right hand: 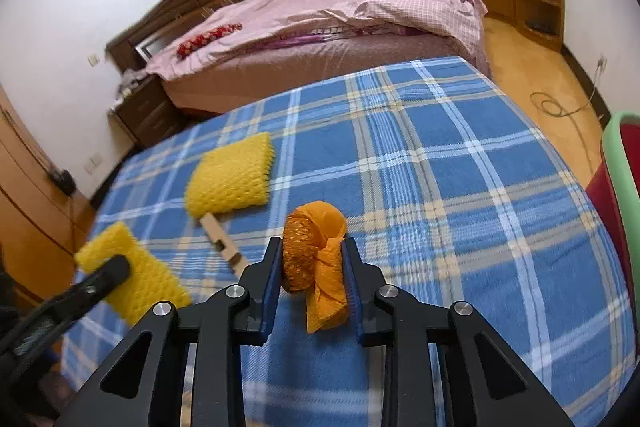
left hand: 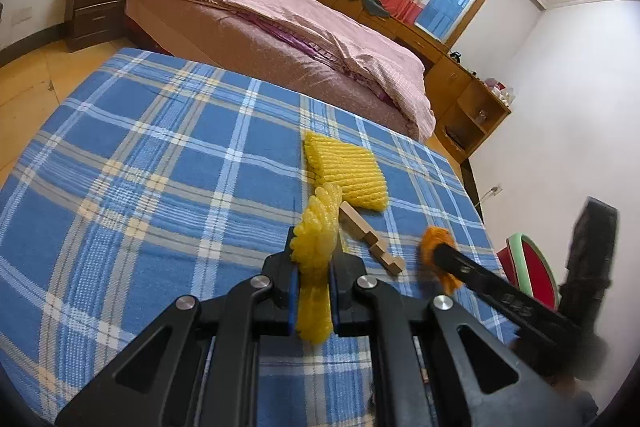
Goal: Collect trash
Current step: 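Carry the yellow net and orange bow in both tools over the red bin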
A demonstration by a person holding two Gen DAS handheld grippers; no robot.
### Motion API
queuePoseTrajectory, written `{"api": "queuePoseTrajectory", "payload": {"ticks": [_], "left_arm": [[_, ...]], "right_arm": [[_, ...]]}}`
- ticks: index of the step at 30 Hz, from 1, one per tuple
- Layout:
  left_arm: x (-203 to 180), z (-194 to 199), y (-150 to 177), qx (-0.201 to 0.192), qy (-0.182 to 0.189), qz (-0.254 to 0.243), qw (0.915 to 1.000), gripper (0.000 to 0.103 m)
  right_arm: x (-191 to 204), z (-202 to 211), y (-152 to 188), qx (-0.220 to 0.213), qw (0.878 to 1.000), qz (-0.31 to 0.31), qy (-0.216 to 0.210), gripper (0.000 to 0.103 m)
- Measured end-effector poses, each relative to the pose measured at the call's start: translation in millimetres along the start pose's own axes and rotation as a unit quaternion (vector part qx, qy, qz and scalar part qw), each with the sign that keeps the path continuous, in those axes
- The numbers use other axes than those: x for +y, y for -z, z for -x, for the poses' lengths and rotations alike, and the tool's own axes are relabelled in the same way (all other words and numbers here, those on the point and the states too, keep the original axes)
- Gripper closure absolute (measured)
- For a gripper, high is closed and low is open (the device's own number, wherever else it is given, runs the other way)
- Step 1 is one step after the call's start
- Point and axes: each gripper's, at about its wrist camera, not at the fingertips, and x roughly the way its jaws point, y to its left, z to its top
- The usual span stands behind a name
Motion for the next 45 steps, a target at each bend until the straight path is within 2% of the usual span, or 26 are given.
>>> {"api": "queuePoseTrajectory", "payload": {"ticks": [8, 13, 23, 29, 33, 45], "left_arm": [[-13.8, 8.3, 2.7, -0.014, -0.004, -0.024, 0.9996, 0.092], [-25.9, 17.2, 4.0, -0.021, -0.001, -0.037, 0.9991, 0.092], [-80.1, 43.1, 10.2, -0.012, 0.046, -0.069, 0.9964, 0.092], [-122.5, 37.4, 18.1, 0.018, 0.073, -0.093, 0.9928, 0.092], [-151.5, 22.4, 21.6, 0.051, 0.106, -0.094, 0.9886, 0.092], [-267.6, -21.0, 42.2, 0.082, 0.142, -0.193, 0.9674, 0.093]], "right_arm": [[-11.5, 62.1, 7.9, -0.044, 0.999, -0.013, -0.011, 0.076], [-36.2, 106.6, 18.2, -0.077, 0.996, -0.037, 0.0, 0.076], [-93.9, 160.3, 42.4, -0.118, 0.988, -0.097, 0.02, 0.076], [-130.2, 186.1, 51.0, -0.14, 0.981, -0.134, 0.027, 0.076], [-156.2, 199.3, 52.5, -0.15, 0.977, -0.148, 0.039, 0.076], [-226.4, 218.6, 59.3, -0.181, 0.961, -0.202, 0.049, 0.076]]}}
